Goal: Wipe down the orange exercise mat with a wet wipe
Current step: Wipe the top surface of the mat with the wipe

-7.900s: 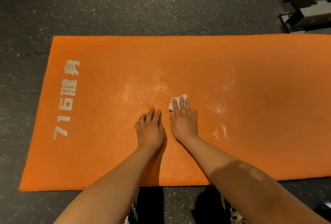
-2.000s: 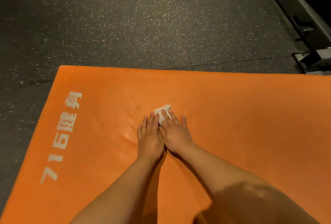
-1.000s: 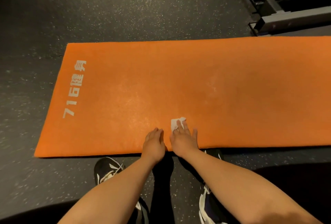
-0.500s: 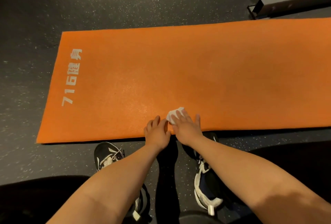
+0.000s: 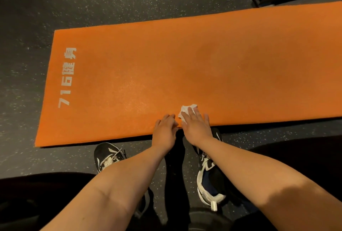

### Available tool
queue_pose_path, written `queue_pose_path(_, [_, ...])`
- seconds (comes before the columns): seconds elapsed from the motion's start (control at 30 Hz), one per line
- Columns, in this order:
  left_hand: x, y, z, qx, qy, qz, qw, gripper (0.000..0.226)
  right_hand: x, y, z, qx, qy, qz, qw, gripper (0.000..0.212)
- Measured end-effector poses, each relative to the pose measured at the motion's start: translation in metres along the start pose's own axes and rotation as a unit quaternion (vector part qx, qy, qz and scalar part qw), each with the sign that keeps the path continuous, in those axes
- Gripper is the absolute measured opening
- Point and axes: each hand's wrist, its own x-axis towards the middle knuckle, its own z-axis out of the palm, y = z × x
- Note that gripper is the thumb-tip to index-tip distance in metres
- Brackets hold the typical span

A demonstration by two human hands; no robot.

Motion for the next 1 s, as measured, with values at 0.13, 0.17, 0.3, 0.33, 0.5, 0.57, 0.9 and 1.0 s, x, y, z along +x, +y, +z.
queue_pose_path(0.13, [0.000,0.004,-0.006,-0.005,0.012,-0.001,1.000,0.017,-0.002,-0.006,-0.004,0.024,-0.003,0.002,1.000,0.052])
queue_pose_path(0.17, [0.001,0.007,-0.010,-0.004,0.015,-0.002,1.000,0.014,-0.002,-0.006,-0.006,0.033,-0.002,0.004,0.999,0.052])
queue_pose_path(0.3, [0.001,0.012,-0.022,-0.031,0.028,-0.033,0.999,0.010,-0.003,-0.014,-0.014,0.061,0.010,0.007,0.998,0.050])
queue_pose_path(0.33, [0.000,0.012,-0.027,-0.035,0.033,-0.040,0.998,0.009,-0.002,-0.018,-0.016,0.070,0.012,-0.001,0.997,0.050])
queue_pose_path(0.5, [-0.003,-0.006,-0.060,-0.002,0.082,-0.092,0.992,0.011,0.005,-0.047,-0.028,0.120,0.006,-0.065,0.991,0.048])
queue_pose_path(0.57, [-0.008,-0.017,-0.068,0.004,0.106,-0.117,0.987,0.012,0.005,-0.058,-0.029,0.105,-0.004,-0.080,0.991,0.049])
queue_pose_path(0.9, [-0.016,0.007,-0.041,-0.138,0.057,-0.078,0.986,0.011,0.003,-0.054,-0.013,0.225,-0.021,-0.037,0.973,0.045])
queue_pose_path(1.0, [-0.009,0.017,-0.033,-0.148,0.036,-0.069,0.986,0.029,0.003,-0.043,-0.017,0.331,0.008,-0.023,0.943,0.045])
